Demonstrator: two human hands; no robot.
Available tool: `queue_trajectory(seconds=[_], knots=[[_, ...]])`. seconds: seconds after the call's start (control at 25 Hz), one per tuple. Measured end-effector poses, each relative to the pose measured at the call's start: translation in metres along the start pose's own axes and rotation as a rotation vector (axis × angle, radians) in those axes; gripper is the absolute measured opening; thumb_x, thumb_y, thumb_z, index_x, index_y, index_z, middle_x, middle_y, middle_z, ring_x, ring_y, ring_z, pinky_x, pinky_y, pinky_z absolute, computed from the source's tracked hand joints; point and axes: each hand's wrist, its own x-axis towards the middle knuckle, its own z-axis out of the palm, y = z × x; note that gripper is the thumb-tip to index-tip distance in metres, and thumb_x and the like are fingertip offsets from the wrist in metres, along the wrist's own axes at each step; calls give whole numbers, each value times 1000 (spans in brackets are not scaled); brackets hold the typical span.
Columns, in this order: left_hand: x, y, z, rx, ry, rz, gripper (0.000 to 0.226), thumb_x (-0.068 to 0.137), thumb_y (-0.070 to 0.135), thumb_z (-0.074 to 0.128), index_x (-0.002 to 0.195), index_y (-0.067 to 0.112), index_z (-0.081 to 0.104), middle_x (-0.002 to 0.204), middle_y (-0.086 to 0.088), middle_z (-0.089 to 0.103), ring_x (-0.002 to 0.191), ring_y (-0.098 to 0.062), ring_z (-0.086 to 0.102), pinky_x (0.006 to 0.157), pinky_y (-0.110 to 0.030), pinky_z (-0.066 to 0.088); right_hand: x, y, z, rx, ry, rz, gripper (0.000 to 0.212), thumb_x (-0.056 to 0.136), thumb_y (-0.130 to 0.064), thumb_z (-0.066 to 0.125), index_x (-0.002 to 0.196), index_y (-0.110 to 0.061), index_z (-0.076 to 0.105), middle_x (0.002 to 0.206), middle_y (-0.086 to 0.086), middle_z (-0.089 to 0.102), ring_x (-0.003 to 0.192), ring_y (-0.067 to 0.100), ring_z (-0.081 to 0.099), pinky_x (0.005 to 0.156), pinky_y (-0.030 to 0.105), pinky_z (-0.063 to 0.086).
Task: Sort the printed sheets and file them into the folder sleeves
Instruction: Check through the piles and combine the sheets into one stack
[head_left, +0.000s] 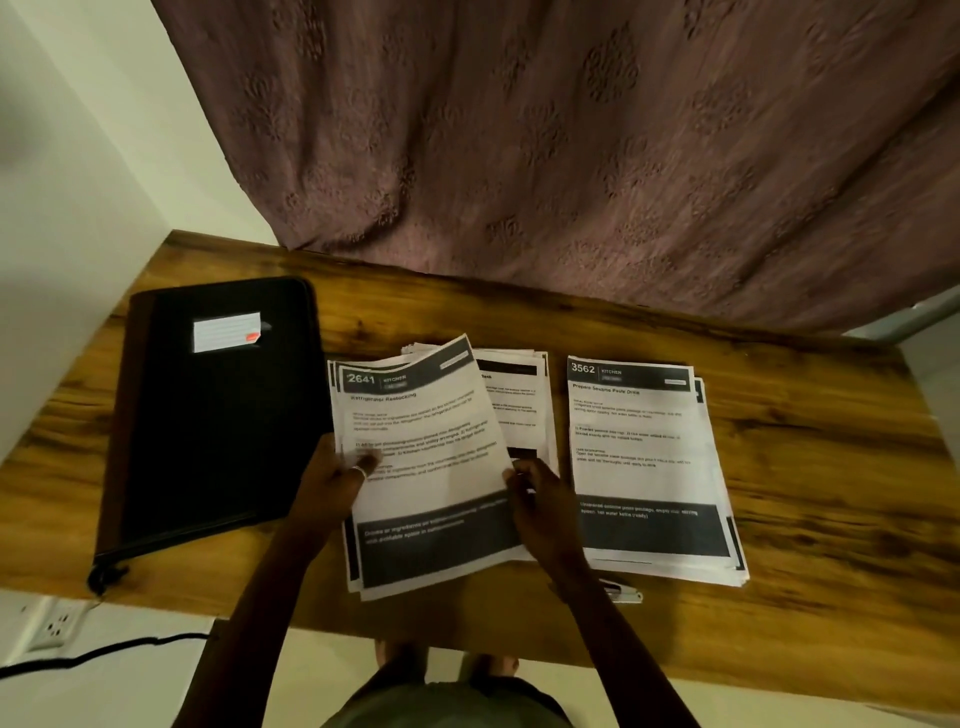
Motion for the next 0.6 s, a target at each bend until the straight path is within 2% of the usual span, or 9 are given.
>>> queue_trajectory(seconds=[0.12, 0.2, 0.32, 0.4, 0.48, 0.6], knots=[[0, -3, -3, 25, 36, 43, 32, 97, 21, 63, 125, 19, 49, 117, -4, 67, 96, -20, 72, 80, -47, 62, 6, 5, -6, -136, 235, -2, 14, 98, -29, 56, 103, -18, 64, 97, -1, 71, 86, 9, 67, 80, 27, 57], [-1, 0, -9, -1, 47, 72, 29, 97, 23, 61, 124, 21, 50, 116, -3, 67, 95, -19, 73, 76, -43, 62, 10, 12, -13, -212, 323, 53, 19, 96, -32, 60, 105, -16, 64, 97, 1, 70, 89, 16, 68, 79, 28, 55], [-6, 8, -18, -54, 61, 109, 30, 98, 21, 60, 127, 19, 50, 113, -2, 68, 93, -17, 73, 68, -32, 62, 12, 15, -19, -275, 144, 218, 46, 89, -47, 65, 119, -12, 56, 109, 5, 66, 100, 22, 66, 80, 32, 53], [-8, 12, -23, -89, 58, 116, 31, 98, 18, 59, 128, 17, 50, 111, -2, 68, 92, -13, 73, 62, -25, 60, 13, 14, -20, -255, 71, 272, 56, 84, -46, 72, 123, -10, 53, 115, 6, 65, 105, 25, 65, 83, 34, 54], [-10, 12, -27, -123, 58, 102, 30, 99, 18, 58, 128, 19, 50, 112, -1, 67, 92, -10, 72, 60, -23, 59, 15, 14, -19, -219, 79, 301, 56, 82, -41, 76, 123, -9, 55, 118, 6, 67, 106, 25, 66, 86, 35, 54], [-11, 13, -29, -160, 55, 77, 32, 99, 21, 58, 130, 22, 50, 113, -2, 68, 93, -12, 73, 63, -28, 61, 21, 16, -21, -178, 79, 355, 44, 84, -35, 75, 119, -11, 63, 116, 6, 69, 102, 24, 67, 91, 37, 54]])
